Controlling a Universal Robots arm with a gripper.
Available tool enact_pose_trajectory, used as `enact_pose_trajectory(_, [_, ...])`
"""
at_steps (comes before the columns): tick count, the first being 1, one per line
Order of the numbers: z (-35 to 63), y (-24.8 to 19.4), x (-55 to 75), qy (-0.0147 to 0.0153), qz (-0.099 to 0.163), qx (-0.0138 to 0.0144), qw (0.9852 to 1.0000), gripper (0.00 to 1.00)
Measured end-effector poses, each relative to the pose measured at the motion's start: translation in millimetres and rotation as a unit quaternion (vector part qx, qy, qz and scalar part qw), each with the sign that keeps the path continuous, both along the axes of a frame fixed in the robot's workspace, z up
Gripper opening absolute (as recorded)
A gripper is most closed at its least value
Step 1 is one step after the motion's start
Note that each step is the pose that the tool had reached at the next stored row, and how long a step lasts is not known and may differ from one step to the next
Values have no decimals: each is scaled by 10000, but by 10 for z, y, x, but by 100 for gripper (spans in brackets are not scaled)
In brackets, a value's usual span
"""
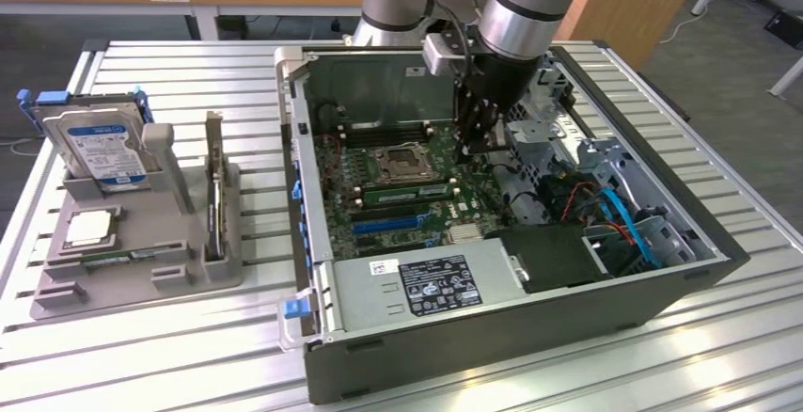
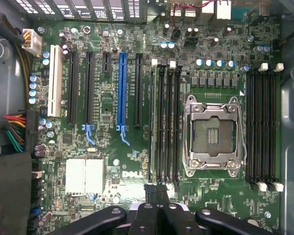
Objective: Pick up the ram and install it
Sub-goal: 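Press down the ram until it locks into place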
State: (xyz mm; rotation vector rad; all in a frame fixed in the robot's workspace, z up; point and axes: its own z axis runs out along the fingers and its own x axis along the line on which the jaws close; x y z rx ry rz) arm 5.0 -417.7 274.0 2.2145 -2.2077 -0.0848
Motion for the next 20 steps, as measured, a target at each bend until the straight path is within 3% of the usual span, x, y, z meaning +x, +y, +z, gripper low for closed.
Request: enact_pose_trajectory(20, [-221, 0, 0, 0, 21, 1, 10000, 11])
